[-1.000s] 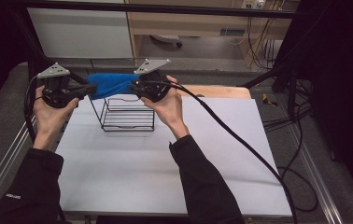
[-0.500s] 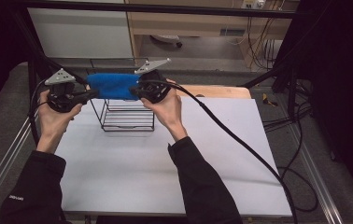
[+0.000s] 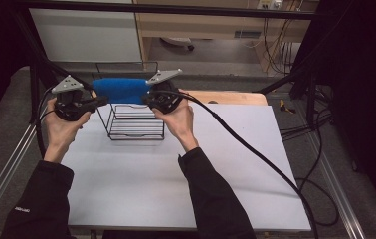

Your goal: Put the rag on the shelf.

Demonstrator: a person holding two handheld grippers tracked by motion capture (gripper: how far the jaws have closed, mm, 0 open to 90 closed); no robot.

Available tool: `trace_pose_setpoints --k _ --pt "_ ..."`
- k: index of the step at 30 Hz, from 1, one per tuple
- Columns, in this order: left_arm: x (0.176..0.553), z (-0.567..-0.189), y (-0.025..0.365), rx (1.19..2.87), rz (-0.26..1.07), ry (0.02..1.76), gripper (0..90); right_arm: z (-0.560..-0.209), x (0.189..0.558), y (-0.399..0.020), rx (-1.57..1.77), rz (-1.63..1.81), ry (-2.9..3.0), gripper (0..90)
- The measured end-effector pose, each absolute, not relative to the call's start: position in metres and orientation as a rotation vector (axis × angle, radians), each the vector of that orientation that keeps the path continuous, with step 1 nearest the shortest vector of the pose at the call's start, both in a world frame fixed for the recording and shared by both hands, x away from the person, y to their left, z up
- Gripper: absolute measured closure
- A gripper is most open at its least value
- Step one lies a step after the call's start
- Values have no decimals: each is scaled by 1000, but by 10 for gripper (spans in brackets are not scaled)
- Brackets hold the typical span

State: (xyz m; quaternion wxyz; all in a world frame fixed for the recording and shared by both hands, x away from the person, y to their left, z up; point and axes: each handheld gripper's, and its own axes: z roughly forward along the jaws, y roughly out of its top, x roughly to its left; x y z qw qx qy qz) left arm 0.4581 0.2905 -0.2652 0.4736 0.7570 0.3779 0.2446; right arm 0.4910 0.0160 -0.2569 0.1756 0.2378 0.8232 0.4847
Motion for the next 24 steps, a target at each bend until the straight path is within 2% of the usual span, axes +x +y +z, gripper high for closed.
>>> trace_pose_setpoints --k 7,14,24 --pt "446 -264 296 1846 578 911 819 -247 476 -1 644 1437 2287 727" --pt "434 -274 304 1866 552 925 640 -245 462 -36 694 1475 2242 606" --pt "420 -307 306 1902 521 941 366 -265 449 -90 817 1440 2226 300"
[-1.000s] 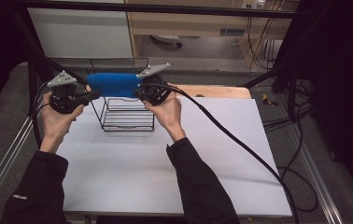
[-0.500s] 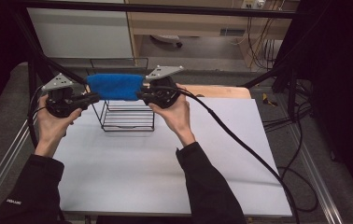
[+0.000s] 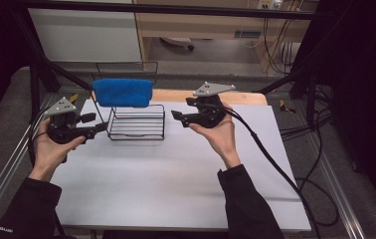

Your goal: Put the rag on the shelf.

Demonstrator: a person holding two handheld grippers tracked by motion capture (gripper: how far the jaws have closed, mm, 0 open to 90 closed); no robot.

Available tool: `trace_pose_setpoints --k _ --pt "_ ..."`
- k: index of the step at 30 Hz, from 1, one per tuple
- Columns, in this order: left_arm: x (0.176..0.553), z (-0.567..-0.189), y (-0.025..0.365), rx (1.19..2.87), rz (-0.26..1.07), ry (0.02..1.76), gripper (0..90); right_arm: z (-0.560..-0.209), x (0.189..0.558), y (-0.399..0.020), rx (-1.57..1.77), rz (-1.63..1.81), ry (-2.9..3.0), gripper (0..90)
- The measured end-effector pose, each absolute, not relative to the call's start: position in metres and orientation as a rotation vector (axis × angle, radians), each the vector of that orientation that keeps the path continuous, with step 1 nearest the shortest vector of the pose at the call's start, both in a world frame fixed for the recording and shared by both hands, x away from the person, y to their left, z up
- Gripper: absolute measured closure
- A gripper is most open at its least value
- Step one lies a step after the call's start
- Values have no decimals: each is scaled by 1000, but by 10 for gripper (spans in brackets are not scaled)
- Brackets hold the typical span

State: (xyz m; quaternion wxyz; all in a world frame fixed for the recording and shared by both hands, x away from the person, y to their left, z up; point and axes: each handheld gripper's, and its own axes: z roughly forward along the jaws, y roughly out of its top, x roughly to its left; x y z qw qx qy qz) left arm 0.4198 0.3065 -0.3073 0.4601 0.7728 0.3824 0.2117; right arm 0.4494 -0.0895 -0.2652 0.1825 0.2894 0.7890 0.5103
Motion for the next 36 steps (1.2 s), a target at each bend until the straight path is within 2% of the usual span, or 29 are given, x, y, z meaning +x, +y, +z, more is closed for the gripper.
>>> trace_pose_setpoints --k 9,16,21,36 --pt "405 -351 298 1951 482 952 185 -309 440 -134 915 1370 2258 92" --pt "402 -380 288 1964 452 968 78 -345 428 -166 972 1370 2240 43" --pt "397 -399 284 1975 440 967 69 -370 419 -189 1061 1333 2253 7" --pt "386 -431 282 2017 402 951 71 -424 381 -260 1150 1301 2251 6"
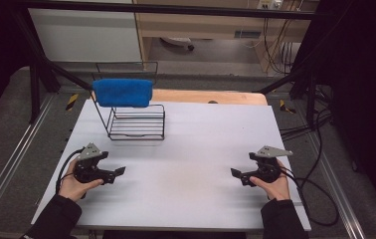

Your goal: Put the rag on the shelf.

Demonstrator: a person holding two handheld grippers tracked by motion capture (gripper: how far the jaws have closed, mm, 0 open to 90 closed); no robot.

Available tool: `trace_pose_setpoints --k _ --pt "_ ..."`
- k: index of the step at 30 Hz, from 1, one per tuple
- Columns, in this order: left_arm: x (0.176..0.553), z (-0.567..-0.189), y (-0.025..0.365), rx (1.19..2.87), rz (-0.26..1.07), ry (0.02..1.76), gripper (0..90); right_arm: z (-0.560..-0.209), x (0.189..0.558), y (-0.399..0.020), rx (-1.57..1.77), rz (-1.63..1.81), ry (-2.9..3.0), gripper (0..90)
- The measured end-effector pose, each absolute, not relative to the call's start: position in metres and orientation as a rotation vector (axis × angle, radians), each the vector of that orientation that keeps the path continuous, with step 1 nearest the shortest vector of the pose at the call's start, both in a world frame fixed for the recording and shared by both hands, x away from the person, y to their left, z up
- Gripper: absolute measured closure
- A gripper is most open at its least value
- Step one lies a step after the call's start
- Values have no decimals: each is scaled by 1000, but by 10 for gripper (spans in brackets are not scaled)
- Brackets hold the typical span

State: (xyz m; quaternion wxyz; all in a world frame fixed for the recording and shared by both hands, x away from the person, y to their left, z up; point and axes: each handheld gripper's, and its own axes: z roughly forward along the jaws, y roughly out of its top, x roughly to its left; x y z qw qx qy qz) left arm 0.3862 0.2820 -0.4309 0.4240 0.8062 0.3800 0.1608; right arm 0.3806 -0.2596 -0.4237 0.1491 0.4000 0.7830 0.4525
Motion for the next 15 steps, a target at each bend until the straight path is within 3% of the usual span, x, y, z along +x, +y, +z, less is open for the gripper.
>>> trace_pose_setpoints --k 15 --pt "376 -442 283 2055 400 924 71 -442 366 -277 1196 1271 2257 6"
